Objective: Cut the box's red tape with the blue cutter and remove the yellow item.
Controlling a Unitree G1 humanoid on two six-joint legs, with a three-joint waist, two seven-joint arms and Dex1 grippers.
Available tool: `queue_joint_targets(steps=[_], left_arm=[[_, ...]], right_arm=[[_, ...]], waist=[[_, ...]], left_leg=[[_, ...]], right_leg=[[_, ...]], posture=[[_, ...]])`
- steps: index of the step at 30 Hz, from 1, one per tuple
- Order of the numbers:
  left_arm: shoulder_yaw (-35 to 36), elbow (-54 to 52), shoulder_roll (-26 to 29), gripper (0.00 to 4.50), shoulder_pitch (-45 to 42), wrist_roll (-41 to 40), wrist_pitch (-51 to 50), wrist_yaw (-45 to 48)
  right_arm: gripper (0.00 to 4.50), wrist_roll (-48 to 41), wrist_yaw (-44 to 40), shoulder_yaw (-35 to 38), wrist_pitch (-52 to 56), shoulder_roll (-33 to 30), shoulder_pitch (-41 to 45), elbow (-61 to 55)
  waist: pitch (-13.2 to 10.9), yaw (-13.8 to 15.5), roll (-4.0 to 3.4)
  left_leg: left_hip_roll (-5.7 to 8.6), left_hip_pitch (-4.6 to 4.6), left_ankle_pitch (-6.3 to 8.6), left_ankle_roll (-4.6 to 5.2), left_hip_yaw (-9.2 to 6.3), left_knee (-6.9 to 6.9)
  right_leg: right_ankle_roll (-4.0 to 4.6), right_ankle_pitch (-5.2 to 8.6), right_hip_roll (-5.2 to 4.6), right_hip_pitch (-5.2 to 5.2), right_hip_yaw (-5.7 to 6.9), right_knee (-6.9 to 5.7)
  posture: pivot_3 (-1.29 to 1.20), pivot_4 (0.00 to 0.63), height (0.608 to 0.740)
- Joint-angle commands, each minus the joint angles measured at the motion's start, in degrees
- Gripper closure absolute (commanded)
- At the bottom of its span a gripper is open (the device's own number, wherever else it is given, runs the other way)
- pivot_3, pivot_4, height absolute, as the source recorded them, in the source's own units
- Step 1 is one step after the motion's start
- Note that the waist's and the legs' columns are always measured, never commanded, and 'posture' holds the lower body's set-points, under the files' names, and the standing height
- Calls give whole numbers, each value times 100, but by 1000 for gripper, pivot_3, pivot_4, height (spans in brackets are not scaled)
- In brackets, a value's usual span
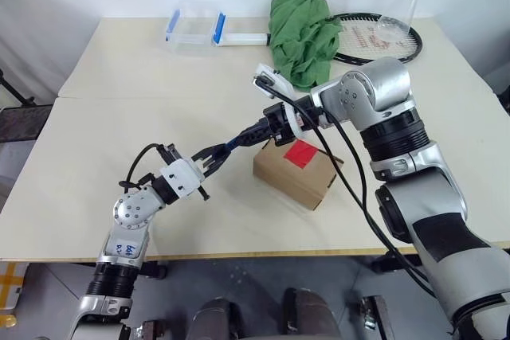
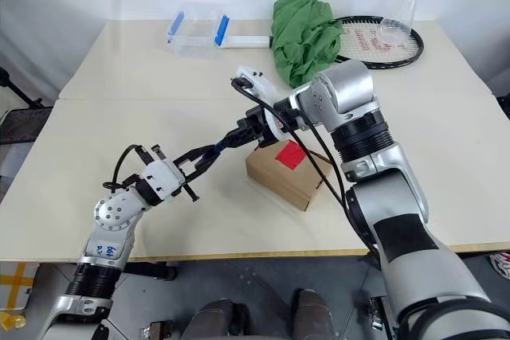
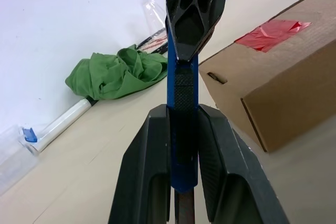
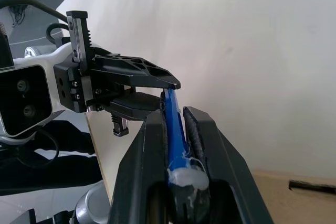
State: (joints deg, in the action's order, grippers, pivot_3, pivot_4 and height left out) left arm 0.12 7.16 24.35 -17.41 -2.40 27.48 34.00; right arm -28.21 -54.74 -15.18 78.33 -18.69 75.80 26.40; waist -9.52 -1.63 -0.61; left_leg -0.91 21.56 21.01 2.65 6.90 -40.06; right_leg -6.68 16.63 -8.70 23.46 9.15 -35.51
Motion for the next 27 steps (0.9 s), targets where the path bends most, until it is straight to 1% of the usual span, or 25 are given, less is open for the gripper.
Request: queue_joint_targets(steps=[1, 5, 6, 8, 9, 12, 15, 19, 20, 22, 24, 27], left_arm=[[31, -252, 51, 4090, -5, -102, 20, -19], [39, -245, 69, 4090, -12, -244, -181, 43], [34, -328, 77, 4090, 15, -578, -542, 242], [97, -548, 188, 3384, 90, -659, -1224, 237], [195, -646, 332, 3136, 138, -764, -1449, 319], [440, -735, 648, 2208, 216, -852, -1688, 374], [888, -746, 1044, 1347, 392, -1262, -2016, 624], [1541, -1168, 1569, 102, 969, -2143, -3018, 1080], [1600, -1351, 1637, 0, 1137, -2307, -3256, 1155], [1606, -1775, 1704, 0, 1428, -2607, -3724, 1242], [1440, -2358, 1684, 0, 1643, -3005, -4336, 1233], [1089, -2976, 1457, 0, 1531, -3289, -4912, 989]], right_arm=[[4344, -4, -77, 47, -123, -94, 143, -185], [4344, -25, -90, 52, -82, -104, 113, -277], [4344, -35, -92, 60, -68, -113, 104, -313], [4344, -61, -89, 103, -51, -168, 86, -443], [4344, -75, -60, 192, -48, -235, 80, -525], [4344, -88, 28, 362, -68, -350, 52, -659], [4344, -133, 152, 604, -42, -463, -11, -803], [4344, -207, 311, 909, 53, -689, -175, -1133], [4344, -231, 352, 973, 79, -726, -213, -1207], [4344, -276, 443, 1083, 129, -763, -271, -1323], [4344, -305, 551, 1241, 135, -819, -337, -1443], [4344, -375, 687, 1497, 115, -897, -443, -1660]], waist=[[0, -5, 0], [0, -7, 0], [0, -7, 0], [-1, -6, 2], [-2, -8, 2], [-3, -13, 5], [-6, -13, 8], [-8, -18, 9], [-9, -18, 10], [-15, -9, 6], [-25, 9, 11], [-29, 33, 17]], left_leg=[[0, 0, 0, 0, 0, 0], [-1, 0, 0, 0, 0, 1], [-1, 0, 0, 0, 0, 1], [-1, 1, 0, 0, 0, 1], [-1, 2, 0, 0, -2, 1], [-2, 1, 0, -1, -2, 3], [-4, 2, 0, -2, -2, 3], [-8, 2, 2, -5, -3, 8], [-7, 1, 3, -6, -4, 9], [-5, 1, 4, -7, -5, 12], [-2, 3, 4, -6, -5, 12], [-1, 5, 4, -6, -17, 8]], right_leg=[[0, 0, 0, 0, 1, 0], [0, 0, 1, 1, 2, 0], [0, 0, 1, 1, 2, 0], [0, 0, 1, 1, 1, 0], [0, 0, 1, 1, 0, 0], [0, 0, 2, 2, 1, 0], [0, 0, 3, 2, 1, 2], [0, 0, 5, 4, 0, 4], [0, 0, 4, 4, -2, 3], [0, 0, 4, 4, -3, 6], [0, 0, 3, 4, -6, 10], [0, 0, 4, -2, -10, 10]], posture=[[0, 150, 740], [0, 150, 740], [0, 150, 740], [0, 150, 740], [0, 150, 740], [0, 150, 740], [0, 150, 740], [0, 150, 740], [0, 150, 740], [0, 150, 740], [0, 150, 740], [0, 150, 740]])
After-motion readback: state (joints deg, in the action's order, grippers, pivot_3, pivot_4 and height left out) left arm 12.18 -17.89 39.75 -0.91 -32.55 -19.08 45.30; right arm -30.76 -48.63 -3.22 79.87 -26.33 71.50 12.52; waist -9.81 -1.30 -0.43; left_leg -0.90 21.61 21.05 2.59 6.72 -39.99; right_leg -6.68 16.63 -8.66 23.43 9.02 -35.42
